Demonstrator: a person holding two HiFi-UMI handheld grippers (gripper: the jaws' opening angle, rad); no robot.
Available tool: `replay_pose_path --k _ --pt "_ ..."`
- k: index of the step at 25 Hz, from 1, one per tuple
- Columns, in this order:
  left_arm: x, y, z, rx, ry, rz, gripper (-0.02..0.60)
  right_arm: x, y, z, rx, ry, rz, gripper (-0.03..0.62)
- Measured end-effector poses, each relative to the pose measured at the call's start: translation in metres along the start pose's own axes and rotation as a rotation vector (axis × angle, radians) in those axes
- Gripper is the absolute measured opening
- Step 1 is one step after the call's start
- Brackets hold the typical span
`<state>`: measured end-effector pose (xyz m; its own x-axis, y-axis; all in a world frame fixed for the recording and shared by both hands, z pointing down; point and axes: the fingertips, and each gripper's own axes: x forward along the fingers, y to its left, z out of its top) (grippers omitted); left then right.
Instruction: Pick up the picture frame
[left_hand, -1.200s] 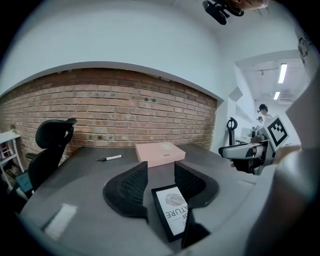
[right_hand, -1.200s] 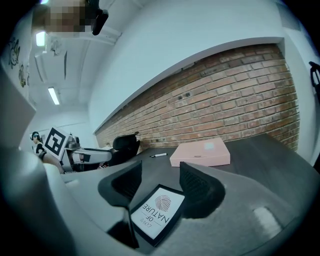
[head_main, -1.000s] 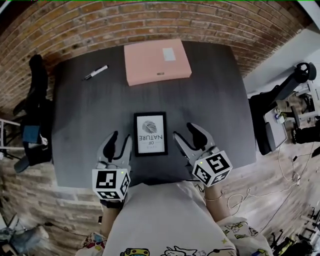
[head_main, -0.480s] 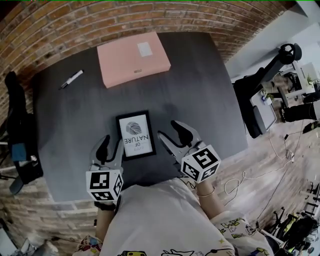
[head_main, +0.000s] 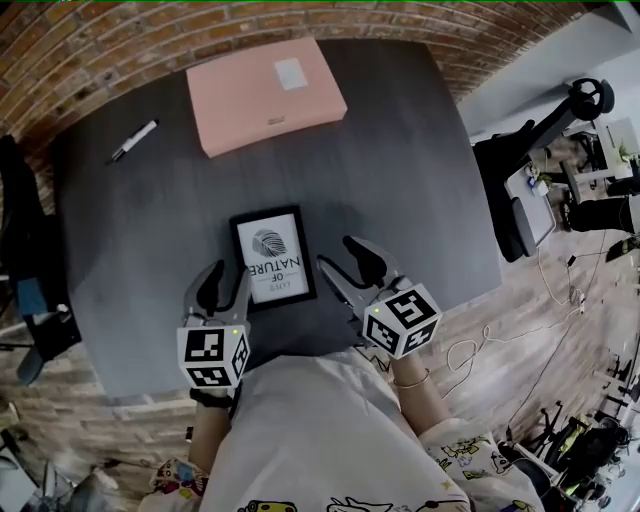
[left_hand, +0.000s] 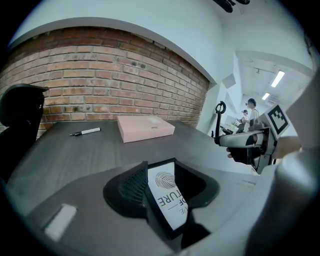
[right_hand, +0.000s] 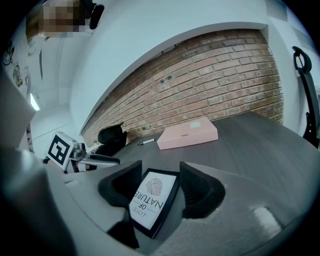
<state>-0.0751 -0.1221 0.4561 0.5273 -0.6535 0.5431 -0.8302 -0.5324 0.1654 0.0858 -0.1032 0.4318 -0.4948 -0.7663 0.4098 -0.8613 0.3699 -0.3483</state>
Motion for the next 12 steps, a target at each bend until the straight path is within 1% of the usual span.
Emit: replay_pose_path --k 4,12 --pt "0.012 0.002 -0.013 -0.01 0.036 -0.013 0.173 0.011 -0.007 -0.01 0.017 0.032 -0.009 0.232" --pt "0.03 0.013 -0.049 -0.047 0.12 -0.005 0.175 0.034 -0.019 -0.035 0.072 0.089 -0.01 0.232"
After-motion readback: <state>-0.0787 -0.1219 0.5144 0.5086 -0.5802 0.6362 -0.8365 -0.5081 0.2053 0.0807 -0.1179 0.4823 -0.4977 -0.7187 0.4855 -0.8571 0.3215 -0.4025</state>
